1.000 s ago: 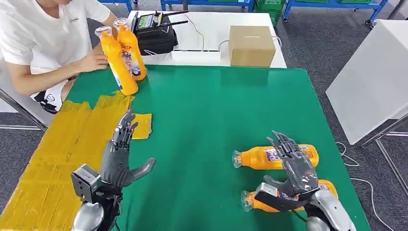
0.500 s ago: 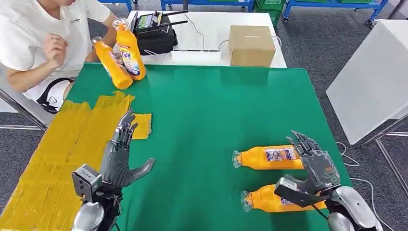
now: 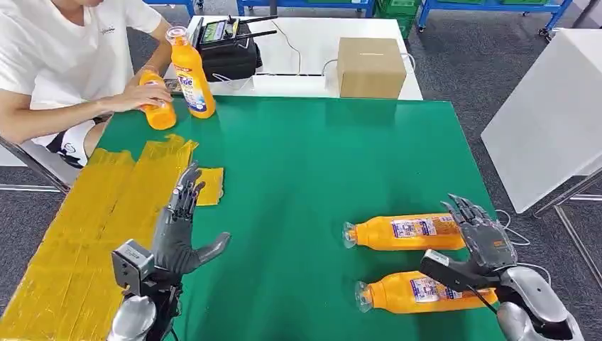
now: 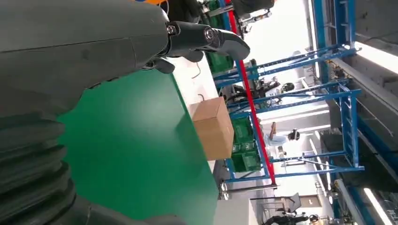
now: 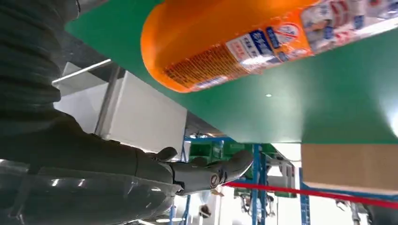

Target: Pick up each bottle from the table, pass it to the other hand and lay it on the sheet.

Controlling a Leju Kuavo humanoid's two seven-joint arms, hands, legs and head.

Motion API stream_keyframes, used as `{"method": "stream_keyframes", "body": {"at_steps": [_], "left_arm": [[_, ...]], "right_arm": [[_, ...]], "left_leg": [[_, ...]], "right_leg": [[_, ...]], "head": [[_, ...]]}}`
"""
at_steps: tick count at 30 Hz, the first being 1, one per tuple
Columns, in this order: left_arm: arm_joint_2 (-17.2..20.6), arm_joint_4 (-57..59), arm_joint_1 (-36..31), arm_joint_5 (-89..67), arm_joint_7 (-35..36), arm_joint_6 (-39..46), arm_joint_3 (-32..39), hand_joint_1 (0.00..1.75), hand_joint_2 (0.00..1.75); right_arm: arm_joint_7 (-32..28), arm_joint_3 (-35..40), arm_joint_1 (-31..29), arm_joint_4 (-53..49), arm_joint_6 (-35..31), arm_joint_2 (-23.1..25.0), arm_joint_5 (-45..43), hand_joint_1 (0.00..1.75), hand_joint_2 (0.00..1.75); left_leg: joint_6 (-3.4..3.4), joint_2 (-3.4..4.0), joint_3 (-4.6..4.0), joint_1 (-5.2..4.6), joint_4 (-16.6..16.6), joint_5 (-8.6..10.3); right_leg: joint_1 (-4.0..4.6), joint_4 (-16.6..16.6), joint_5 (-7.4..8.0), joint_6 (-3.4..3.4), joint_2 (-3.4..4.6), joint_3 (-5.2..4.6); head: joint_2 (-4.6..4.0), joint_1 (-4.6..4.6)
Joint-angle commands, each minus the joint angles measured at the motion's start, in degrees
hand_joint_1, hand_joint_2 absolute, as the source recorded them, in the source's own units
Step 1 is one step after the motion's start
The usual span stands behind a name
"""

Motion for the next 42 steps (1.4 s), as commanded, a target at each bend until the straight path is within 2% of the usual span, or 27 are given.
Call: {"method": "stream_keyframes", "body": {"at_steps": [1, 13, 16, 20, 24, 35, 39, 40, 41, 42], "left_arm": [[0.25, 4.56, -2.95, 0.16, 0.29, -0.25, -0.60, 0.00, 1.75], [0.14, 6.30, -4.40, 0.70, 0.93, -0.50, -1.94, 0.00, 1.75], [0.02, 7.20, -5.02, 1.02, 1.02, -0.62, -2.27, 0.00, 1.75], [-0.03, 7.41, -5.14, 1.07, 1.03, -0.64, -2.32, 0.00, 1.75], [-0.09, 8.10, -5.51, 1.45, 1.07, -0.80, -2.53, 0.00, 1.75], [-0.12, 8.11, -5.55, 1.45, 1.07, -0.80, -2.55, 0.00, 1.75], [-0.15, 9.43, -6.50, 2.25, 0.96, -0.81, -2.93, 0.00, 1.75], [-0.12, 9.66, -6.66, 2.41, 0.90, -0.75, -3.03, 0.00, 1.75], [-0.15, 9.90, -6.83, 2.48, 0.89, -0.69, -3.10, 0.00, 1.75], [-0.11, 10.00, -6.93, 2.61, 0.85, -0.59, -3.26, 0.00, 1.75]], "right_arm": [[1.08, 2.90, -7.58, 12.36, 1.07, 1.15, 1.77, 0.00, 1.75], [1.56, 10.50, -16.24, 25.14, 0.20, 4.07, 6.59, 0.00, 1.75], [0.71, 13.33, -18.47, 27.71, 0.09, 4.43, 7.54, 0.00, 1.75], [0.66, 13.57, -18.65, 27.93, 0.18, 4.45, 7.59, 0.00, 1.75], [-0.17, 16.14, -20.45, 30.00, 0.92, 4.20, 8.45, 0.00, 1.75], [-0.10, 16.22, -20.55, 30.07, 0.97, 4.43, 8.45, 0.00, 1.75], [-2.58, 20.67, -23.42, 33.75, 3.60, 3.08, 7.96, 0.02, 1.75], [-2.68, 21.58, -24.05, 34.54, 4.03, 2.85, 7.60, 0.37, 1.75], [-2.71, 22.24, -24.65, 35.32, 4.61, 2.62, 7.37, 1.01, 1.75], [-2.67, 23.40, -25.31, 36.16, 5.32, 2.17, 6.96, 1.59, 1.75]], "left_leg": [[-0.09, 0.18, 0.16, 0.12, -0.10, 0.00], [-0.06, 0.18, 0.10, 0.08, -0.06, 0.01], [-0.12, 0.37, 0.22, 0.17, -0.13, 0.01], [-0.04, 0.14, 0.05, 0.06, -0.04, 0.02], [-0.04, 0.11, 0.06, 0.06, -0.04, 0.03], [-0.07, 0.18, 0.15, 0.11, -0.06, 0.04], [-0.04, 0.19, 0.16, 0.07, -0.04, 0.04], [-0.09, 0.27, 0.18, 0.15, -0.10, 0.08], [-0.05, 0.28, 0.17, 0.10, -0.05, 0.06], [-0.08, 0.33, 0.18, 0.14, -0.07, 0.08]], "right_leg": [[0.13, -0.20, 0.11, -0.21, 0.24, 0.14], [0.09, -0.10, 0.09, -0.13, 0.20, 0.07], [0.19, -0.24, 0.18, -0.29, 0.44, 0.16], [0.07, -0.06, 0.07, -0.10, 0.15, 0.04], [0.06, -0.08, 0.07, -0.10, 0.12, 0.06], [0.11, -0.12, 0.13, -0.13, 0.20, 0.11], [0.06, -0.07, 0.11, -0.06, 0.21, 0.12], [0.16, -0.19, 0.21, -0.20, 0.33, 0.14], [0.10, -0.10, 0.16, -0.11, 0.28, 0.11], [0.14, -0.16, 0.21, -0.16, 0.36, 0.11]], "head": [[0.00, 0.00], [0.00, 0.00], [0.00, 0.00], [0.00, 0.00], [0.00, 0.00], [0.00, 0.00], [0.00, 0.02], [0.00, 0.00], [0.00, 0.00], [0.00, 0.02]]}}
